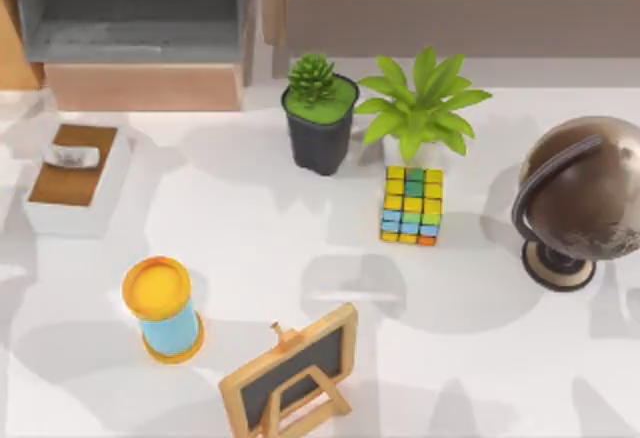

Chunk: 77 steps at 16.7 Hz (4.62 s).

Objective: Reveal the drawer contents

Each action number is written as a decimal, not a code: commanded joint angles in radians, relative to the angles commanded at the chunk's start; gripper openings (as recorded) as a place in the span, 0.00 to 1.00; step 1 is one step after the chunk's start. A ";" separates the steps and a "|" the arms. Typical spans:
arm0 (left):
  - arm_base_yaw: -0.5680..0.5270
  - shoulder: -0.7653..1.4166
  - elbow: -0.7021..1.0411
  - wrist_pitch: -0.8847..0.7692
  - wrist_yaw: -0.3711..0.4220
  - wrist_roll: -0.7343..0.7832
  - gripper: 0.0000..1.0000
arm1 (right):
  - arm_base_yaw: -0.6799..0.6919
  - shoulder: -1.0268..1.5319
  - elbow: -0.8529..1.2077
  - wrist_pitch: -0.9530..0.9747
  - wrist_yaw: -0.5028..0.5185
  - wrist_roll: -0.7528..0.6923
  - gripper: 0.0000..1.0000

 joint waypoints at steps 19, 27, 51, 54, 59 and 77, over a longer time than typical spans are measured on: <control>0.064 0.199 0.153 -0.055 0.128 0.137 1.00 | 0.000 0.000 0.000 0.000 0.000 0.000 1.00; 0.064 0.199 0.153 -0.055 0.128 0.137 0.47 | 0.000 0.000 0.000 0.000 0.000 0.000 1.00; 0.131 0.093 -0.099 0.067 0.189 0.134 0.00 | 0.000 0.000 0.000 0.000 0.000 0.000 1.00; 0.138 0.081 -0.125 0.084 0.198 0.136 0.00 | 0.000 0.000 0.000 0.000 0.000 0.000 1.00; 0.155 0.065 -0.159 0.108 0.210 0.141 0.00 | 0.000 0.000 0.000 0.000 0.000 0.000 1.00; 0.344 -0.093 -0.558 0.325 0.400 0.148 0.00 | 0.000 0.000 0.000 0.000 0.000 0.000 1.00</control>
